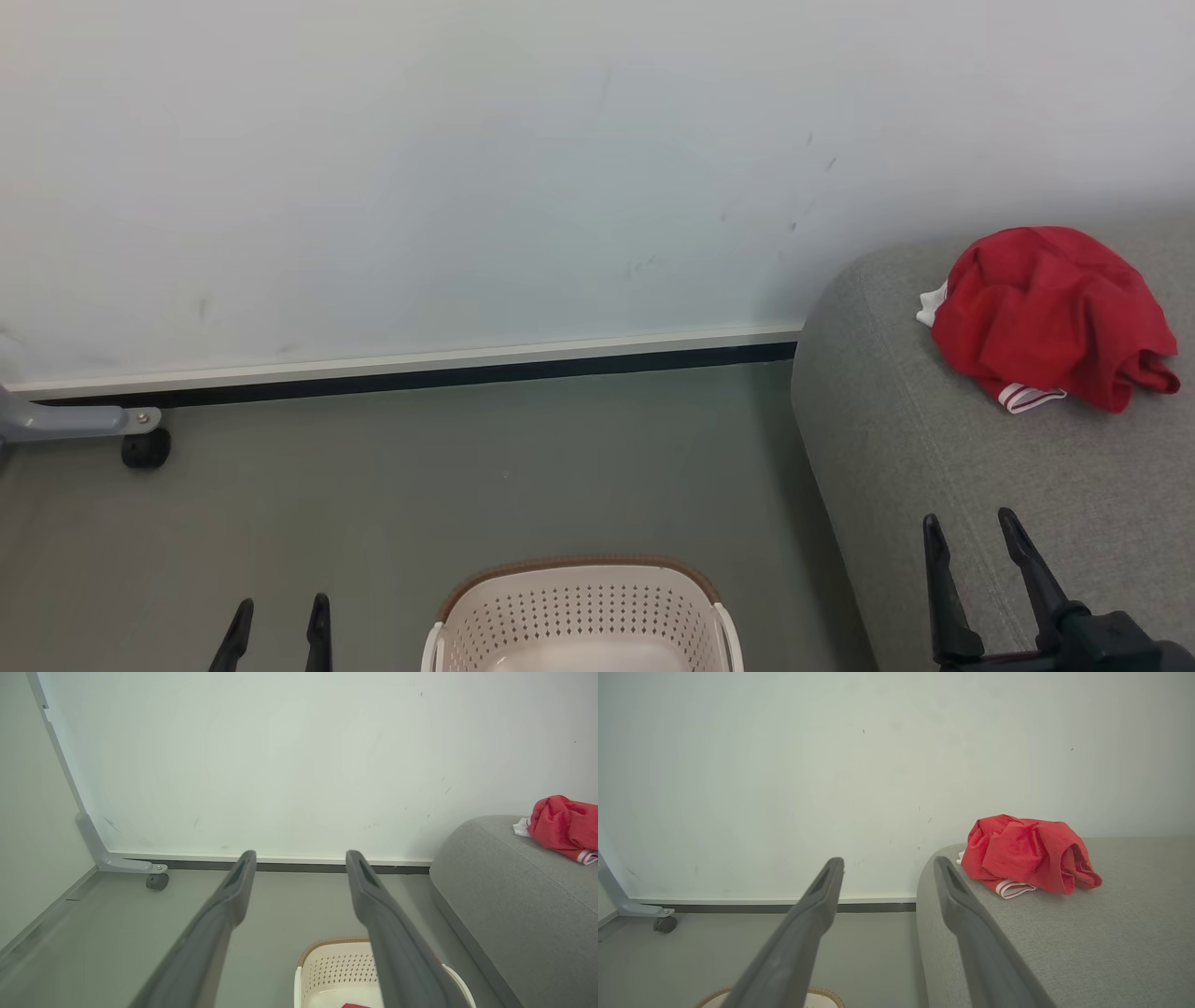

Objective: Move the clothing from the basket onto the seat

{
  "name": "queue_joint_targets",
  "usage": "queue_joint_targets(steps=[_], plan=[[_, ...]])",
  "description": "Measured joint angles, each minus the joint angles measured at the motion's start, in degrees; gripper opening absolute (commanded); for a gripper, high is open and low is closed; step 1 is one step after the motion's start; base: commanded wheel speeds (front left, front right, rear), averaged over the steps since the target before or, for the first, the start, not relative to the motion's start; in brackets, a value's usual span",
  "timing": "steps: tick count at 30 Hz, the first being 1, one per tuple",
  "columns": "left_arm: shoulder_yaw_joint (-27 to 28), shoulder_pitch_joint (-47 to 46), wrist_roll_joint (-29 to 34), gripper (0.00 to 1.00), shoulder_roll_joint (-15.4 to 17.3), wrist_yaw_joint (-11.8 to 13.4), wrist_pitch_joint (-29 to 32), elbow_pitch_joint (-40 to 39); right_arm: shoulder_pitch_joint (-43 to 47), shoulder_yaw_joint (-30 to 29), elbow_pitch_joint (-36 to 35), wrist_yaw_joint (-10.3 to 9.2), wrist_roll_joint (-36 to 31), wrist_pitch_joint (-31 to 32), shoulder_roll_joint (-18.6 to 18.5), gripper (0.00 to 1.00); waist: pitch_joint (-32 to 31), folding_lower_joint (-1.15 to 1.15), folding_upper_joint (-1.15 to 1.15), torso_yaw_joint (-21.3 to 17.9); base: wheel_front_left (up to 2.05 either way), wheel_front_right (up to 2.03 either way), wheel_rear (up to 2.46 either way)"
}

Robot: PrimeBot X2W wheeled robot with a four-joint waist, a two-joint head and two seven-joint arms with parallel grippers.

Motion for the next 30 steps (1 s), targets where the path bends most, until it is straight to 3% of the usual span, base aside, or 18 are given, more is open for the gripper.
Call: queue_joint_targets(steps=[13,20,30], plan=[[-0.32,-0.36,1.97,1.0,0.03,0.0,0.0,-0.98,0.08,-1.59,-2.22,0.0,-1.85,0.0,0.8,1.0,2.54,0.0,0.0,0.0,0.0,0.0,0.0],[-3.39,-5.37,2.99,1.0,-0.6,-0.64,0.62,-0.57,-2.56,-3.11,-4.47,0.0,-2.71,0.04,0.69,1.0,6.23,0.01,0.0,-0.15,0.0,0.0,0.0],[-9.83,-13.65,5.88,1.0,-3.14,-3.18,4.47,6.75,-9.49,-6.08,-6.28,0.0,-3.32,0.51,0.19,1.0,13.15,0.01,0.0,-0.99,0.0,0.0,0.0]])
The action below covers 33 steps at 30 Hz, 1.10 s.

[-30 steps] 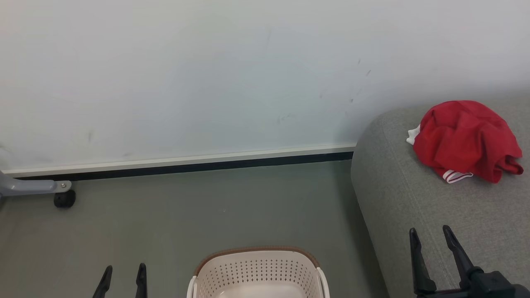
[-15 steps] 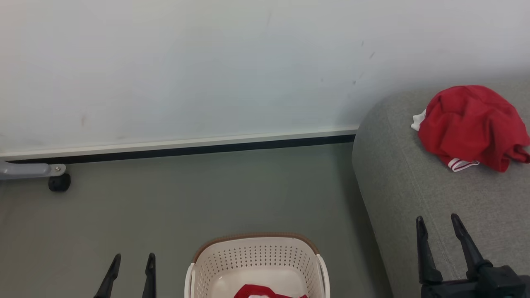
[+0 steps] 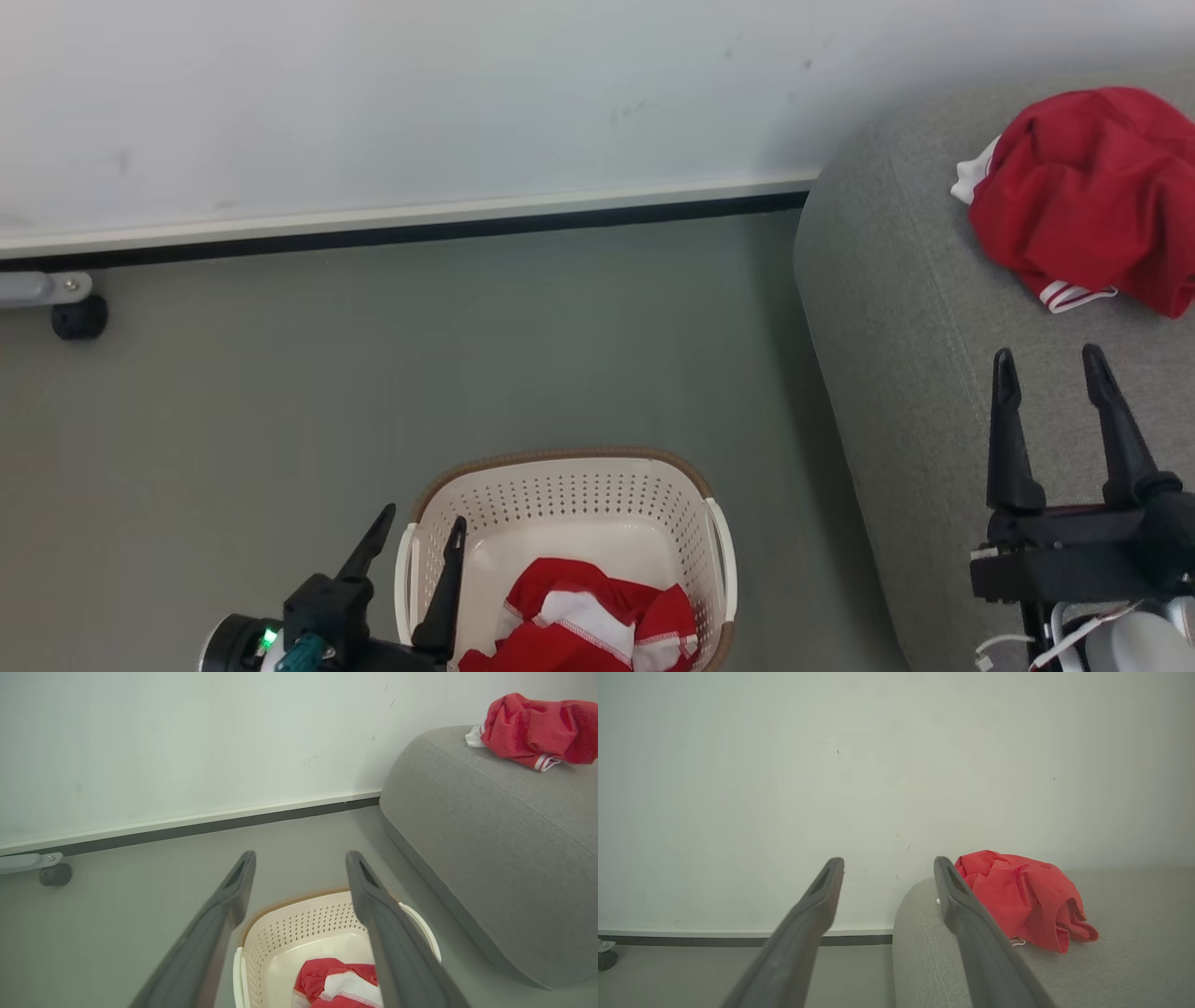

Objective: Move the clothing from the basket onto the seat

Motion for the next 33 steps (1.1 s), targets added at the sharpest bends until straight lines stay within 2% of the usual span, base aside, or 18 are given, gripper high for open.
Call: queue_joint_targets(steps=[14,22,33], plan=[[-5.44,-8.17,3.48,1.0,-3.24,-2.34,3.69,10.94,-11.68,-0.9,-1.19,0.0,-0.33,1.78,-1.47,1.0,9.56,0.0,0.01,-2.23,0.0,0.0,0.0],[-8.2,-15.67,7.19,1.0,-3.88,-3.3,5.46,17.11,-15.74,-3.43,-2.07,0.0,-0.38,2.64,-3.67,1.0,16.35,0.01,0.01,-3.89,0.0,0.0,0.0],[-10.61,-21.9,10.2,1.0,-4.56,-4.52,7.24,23.29,-20.07,-5.77,-4.72,0.0,-0.2,2.66,-4.85,1.0,24.7,0.0,0.01,-5.35,0.0,0.0,0.0]])
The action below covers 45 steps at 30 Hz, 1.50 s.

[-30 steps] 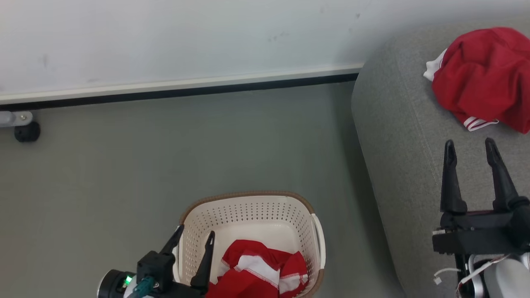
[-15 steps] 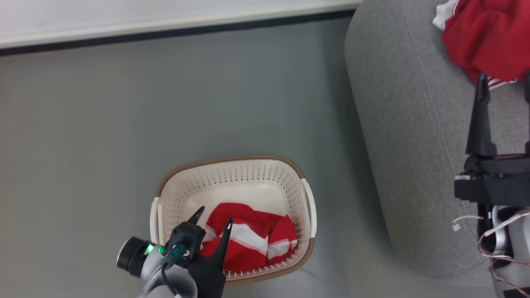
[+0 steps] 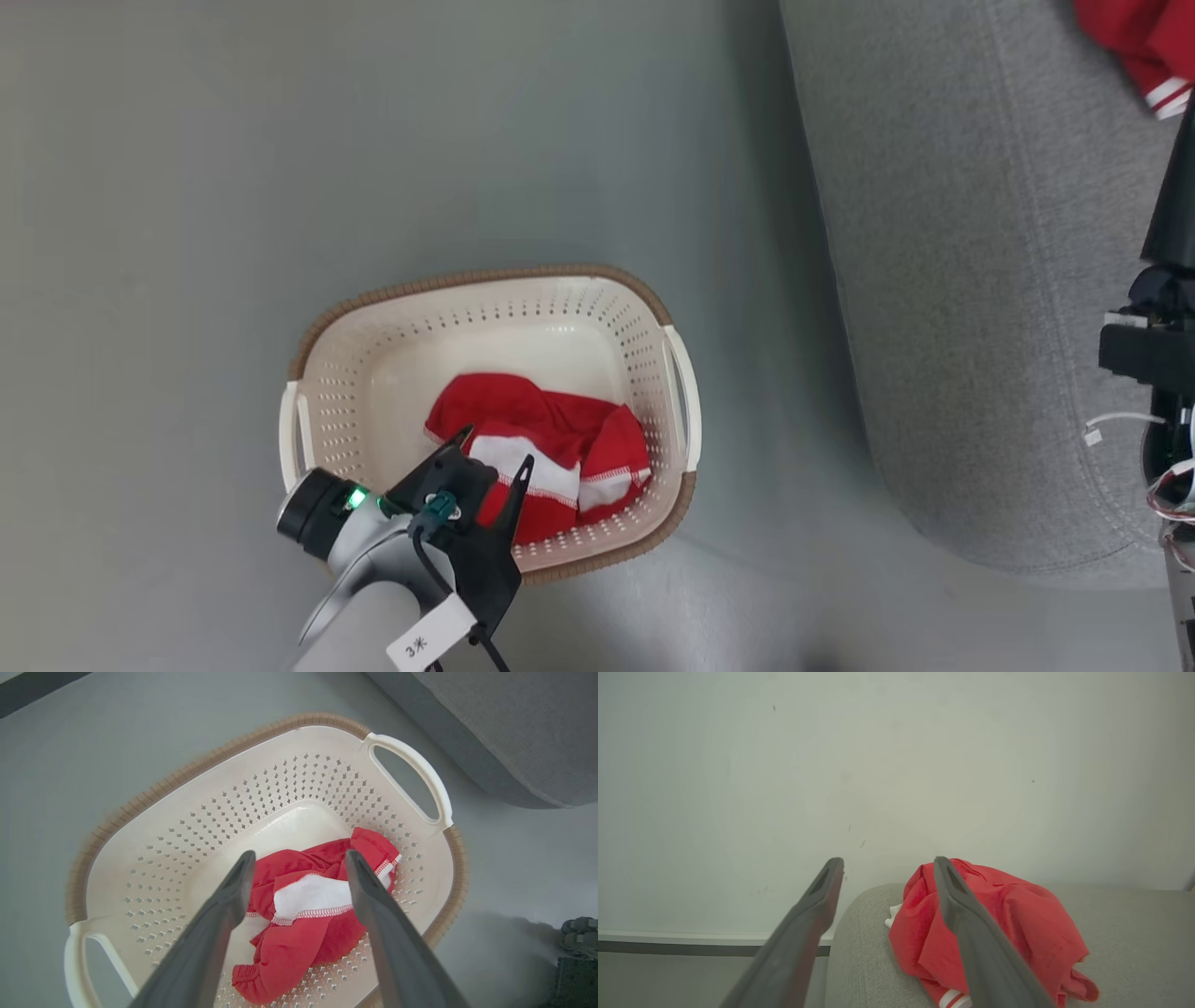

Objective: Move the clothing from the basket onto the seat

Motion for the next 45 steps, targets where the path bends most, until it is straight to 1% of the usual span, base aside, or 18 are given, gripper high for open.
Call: queue_joint_targets(steps=[12,18,30,36,45], plan=[[-1.83,-7.64,1.57,1.0,-0.6,-2.37,1.07,4.76,-4.46,-0.43,-1.64,0.0,0.19,-0.11,0.0,1.0,9.12,0.0,0.0,-0.4,0.0,0.0,0.0],[-4.19,-9.51,3.64,1.0,-0.9,-3.49,2.29,8.51,-6.3,-0.37,-0.94,0.0,0.18,-0.64,-0.02,1.0,12.67,0.0,0.0,-0.31,0.0,0.0,0.0],[-4.24,-13.29,4.08,1.0,-1.59,-3.36,2.34,13.4,-8.27,0.53,-0.75,0.08,-0.02,-1.32,0.03,1.0,16.12,-0.01,-0.01,-0.26,0.0,0.0,0.0],[-3.86,-15.26,4.09,1.0,-2.44,-1.91,2.99,15.81,-8.69,0.52,-0.94,0.09,-0.26,-1.56,-0.18,1.0,17.8,-0.01,-0.01,-0.46,0.0,0.0,0.0],[-4.85,-17.62,5.2,1.0,-3.31,-0.85,2.99,19.14,-9.41,1.04,-0.9,0.11,-0.46,-1.85,-0.21,1.0,19.61,-0.01,-0.01,-0.58,0.0,0.0,0.0]])
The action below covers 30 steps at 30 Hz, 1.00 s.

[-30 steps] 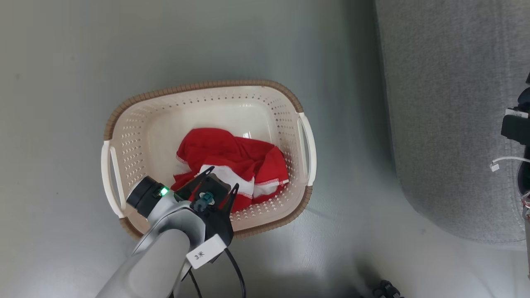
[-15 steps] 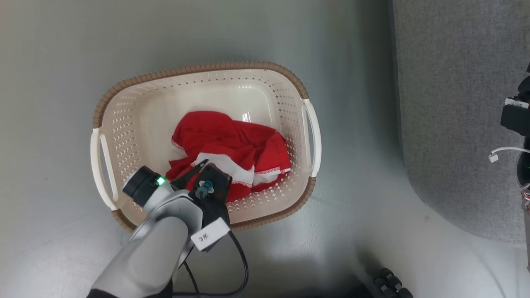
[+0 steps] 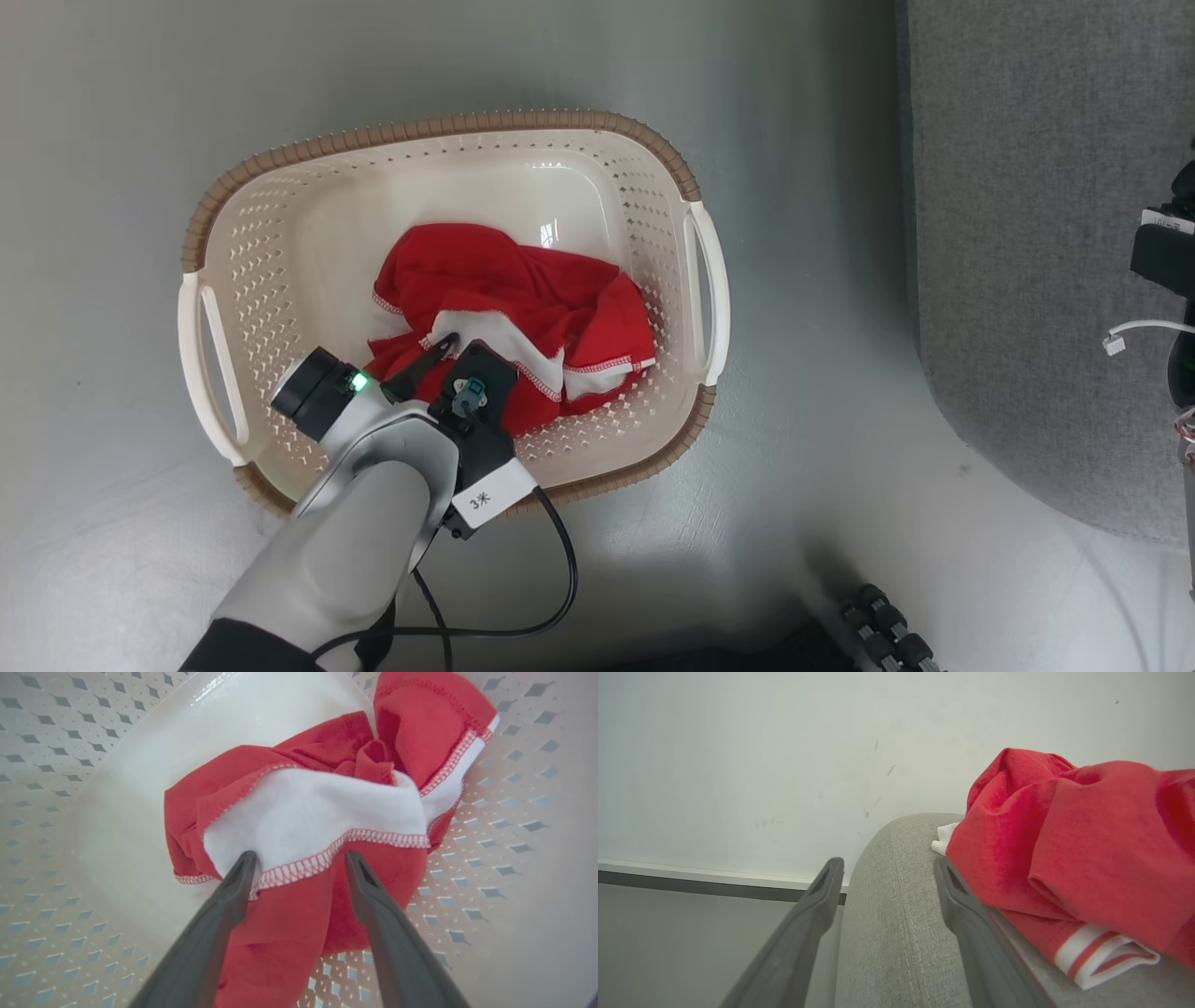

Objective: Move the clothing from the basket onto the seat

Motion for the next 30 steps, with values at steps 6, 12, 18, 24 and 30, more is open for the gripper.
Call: queue_joint_targets(steps=[6,12,18,24,30], plan=[[-0.37,-1.27,0.4,0.0,-0.43,0.97,-0.62,1.58,-0.87,0.13,1.01,0.04,-0.26,-0.23,-0.05,1.0,0.28,0.0,0.0,0.16,0.0,0.0,0.0],[-0.59,-1.9,0.37,0.0,-0.97,0.9,-3.5,1.97,-0.93,0.25,3.31,0.33,-0.31,-0.7,-0.11,1.0,-0.8,0.0,0.0,0.73,0.0,0.0,0.0],[0.38,-2.23,-1.59,0.0,-1.24,0.33,-7.44,1.6,-1.03,0.91,6.68,0.66,-0.29,-0.81,0.54,1.0,-3.02,0.0,0.0,1.54,0.0,0.0,0.0],[1.46,-2.25,-2.96,0.0,-1.53,-0.49,-10.87,1.13,-0.38,2.1,10.13,1.26,-0.22,-1.24,1.48,1.0,-5.75,0.0,0.0,2.47,0.0,0.0,0.0],[2.68,-2.3,-5.65,0.0,-1.7,-1.65,-13.14,-0.37,1.01,3.78,13.51,2.02,-0.15,-1.27,2.75,1.0,-9.71,0.0,0.0,3.84,0.0,0.0,0.0]])
